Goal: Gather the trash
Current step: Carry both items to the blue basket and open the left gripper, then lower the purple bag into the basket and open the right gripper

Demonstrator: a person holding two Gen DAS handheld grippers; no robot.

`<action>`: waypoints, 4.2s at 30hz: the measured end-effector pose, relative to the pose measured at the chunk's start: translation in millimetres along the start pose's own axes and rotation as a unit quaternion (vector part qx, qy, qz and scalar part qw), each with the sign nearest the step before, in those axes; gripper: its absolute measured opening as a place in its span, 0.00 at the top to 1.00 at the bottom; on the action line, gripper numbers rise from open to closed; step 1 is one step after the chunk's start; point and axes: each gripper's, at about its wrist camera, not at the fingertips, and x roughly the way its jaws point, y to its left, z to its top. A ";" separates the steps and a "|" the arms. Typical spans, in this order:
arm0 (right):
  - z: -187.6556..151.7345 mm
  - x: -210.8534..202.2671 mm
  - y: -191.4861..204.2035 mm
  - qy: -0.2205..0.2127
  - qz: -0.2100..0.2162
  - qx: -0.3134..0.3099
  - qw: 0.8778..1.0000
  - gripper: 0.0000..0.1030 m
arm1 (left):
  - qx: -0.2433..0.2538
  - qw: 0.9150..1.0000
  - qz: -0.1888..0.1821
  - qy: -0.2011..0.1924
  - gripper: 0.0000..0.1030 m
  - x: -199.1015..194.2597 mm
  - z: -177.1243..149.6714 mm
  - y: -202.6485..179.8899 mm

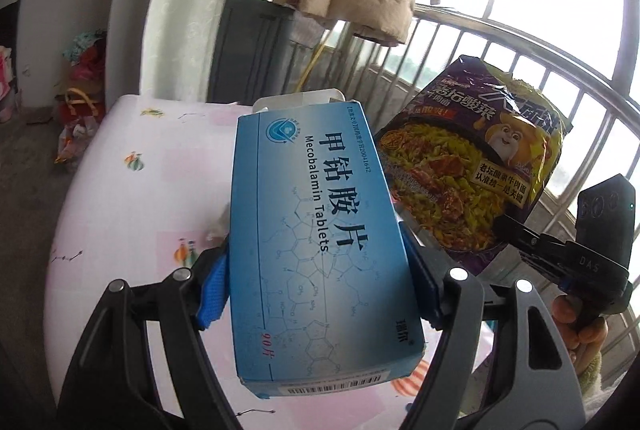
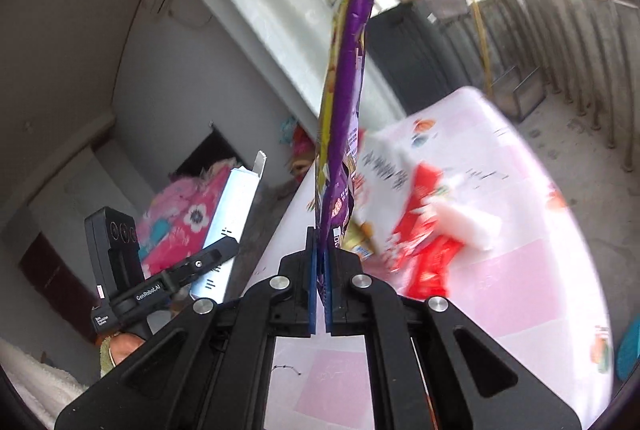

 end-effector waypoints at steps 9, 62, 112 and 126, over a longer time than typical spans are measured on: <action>-11.2 -144.1 -72.4 -0.139 -0.199 0.081 0.967 0.97 | 0.082 0.975 -0.179 0.105 0.32 101.0 30.0 -140.1; -160.5 -229.1 -414.0 -0.123 -0.473 0.437 0.755 0.60 | 0.176 0.950 -0.193 0.168 0.19 182.9 -1.0 -241.0; -131.2 -75.7 -470.1 0.150 -0.603 0.220 0.752 0.96 | -0.041 0.990 0.076 0.110 0.19 71.0 -11.5 44.4; -207.7 -200.6 -486.9 -0.065 -0.514 0.483 0.706 0.97 | -0.044 0.989 0.081 0.112 0.19 75.1 -14.8 45.9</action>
